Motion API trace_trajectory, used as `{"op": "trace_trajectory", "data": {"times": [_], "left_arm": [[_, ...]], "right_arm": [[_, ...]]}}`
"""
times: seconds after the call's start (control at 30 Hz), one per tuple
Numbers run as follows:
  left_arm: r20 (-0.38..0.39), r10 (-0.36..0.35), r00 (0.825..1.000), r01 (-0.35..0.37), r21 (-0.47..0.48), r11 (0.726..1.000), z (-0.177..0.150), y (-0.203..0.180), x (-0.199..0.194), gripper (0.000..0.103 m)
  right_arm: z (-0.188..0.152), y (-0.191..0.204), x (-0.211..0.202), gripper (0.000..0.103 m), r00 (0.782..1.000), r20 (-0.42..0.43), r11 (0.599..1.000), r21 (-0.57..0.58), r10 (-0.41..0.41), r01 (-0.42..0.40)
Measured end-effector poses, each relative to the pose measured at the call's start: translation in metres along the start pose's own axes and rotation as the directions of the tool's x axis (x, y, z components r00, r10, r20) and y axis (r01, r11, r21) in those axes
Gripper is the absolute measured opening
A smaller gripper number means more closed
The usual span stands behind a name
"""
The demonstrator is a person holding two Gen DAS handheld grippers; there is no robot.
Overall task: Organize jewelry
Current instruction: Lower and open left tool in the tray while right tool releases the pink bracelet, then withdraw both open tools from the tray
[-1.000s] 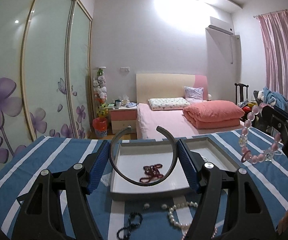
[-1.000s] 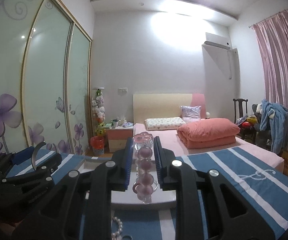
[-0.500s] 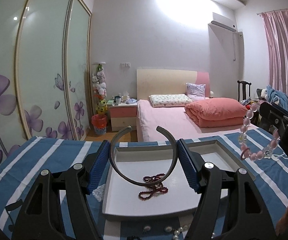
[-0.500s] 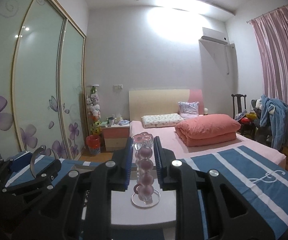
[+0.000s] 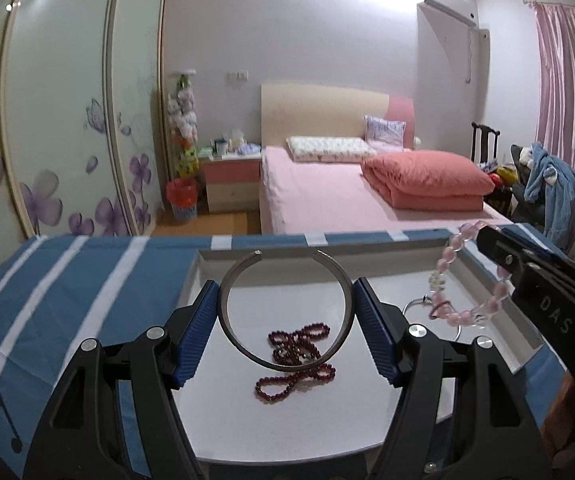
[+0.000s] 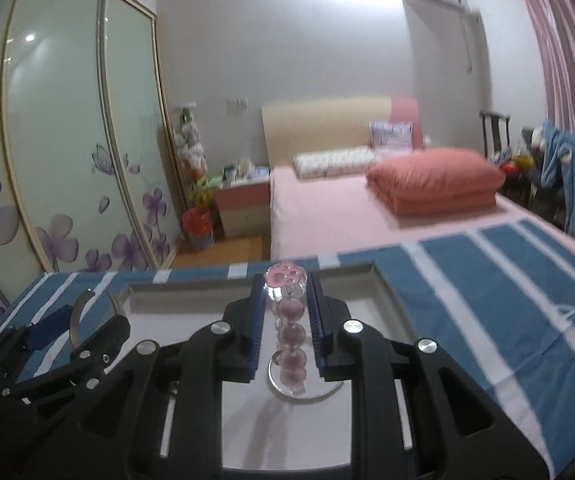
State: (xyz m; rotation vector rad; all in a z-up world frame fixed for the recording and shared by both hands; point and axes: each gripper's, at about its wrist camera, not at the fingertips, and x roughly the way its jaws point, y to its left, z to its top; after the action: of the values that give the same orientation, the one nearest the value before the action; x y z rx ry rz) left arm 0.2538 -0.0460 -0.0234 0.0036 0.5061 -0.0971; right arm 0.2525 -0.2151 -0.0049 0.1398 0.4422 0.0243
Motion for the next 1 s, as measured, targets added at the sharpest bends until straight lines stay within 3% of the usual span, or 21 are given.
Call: {"op": "trace_trajectory", "data": {"times": [0.17,0.27,0.67,1.0], "left_arm": [[-0.04,-0.013,0.999,0.013,0.003,1.0,-0.003,-0.002,0.008,0.069],[-0.041,-0.019,0.999,0.02,0.013,1.0,-0.003,-0.002,0.008,0.069],[0.007,0.022,1.0,-0.022,-0.058,0.998,0.014,0.033,-0.017,0.069],[0.012,0.055,0.998,-0.054,-0.074,0.996,-0.003,0.053,-0.057,0.069]], "right_arm": [[-0.007,-0.008,0.016,0.022,0.998,-0.07,0.999,0.039,0.01,-0.007],[-0.009,-0.011,0.018,0.035,0.997,-0.078,0.998,0.056,0.013,-0.008],[-0.003,-0.027,-0.019,0.036,0.999,-0.046,0.996,0.088,0.011,-0.006],[-0.02,-0.023,-0.06,0.036,0.996,-0.086,0.999,0.038,0.029,-0.026]]}}
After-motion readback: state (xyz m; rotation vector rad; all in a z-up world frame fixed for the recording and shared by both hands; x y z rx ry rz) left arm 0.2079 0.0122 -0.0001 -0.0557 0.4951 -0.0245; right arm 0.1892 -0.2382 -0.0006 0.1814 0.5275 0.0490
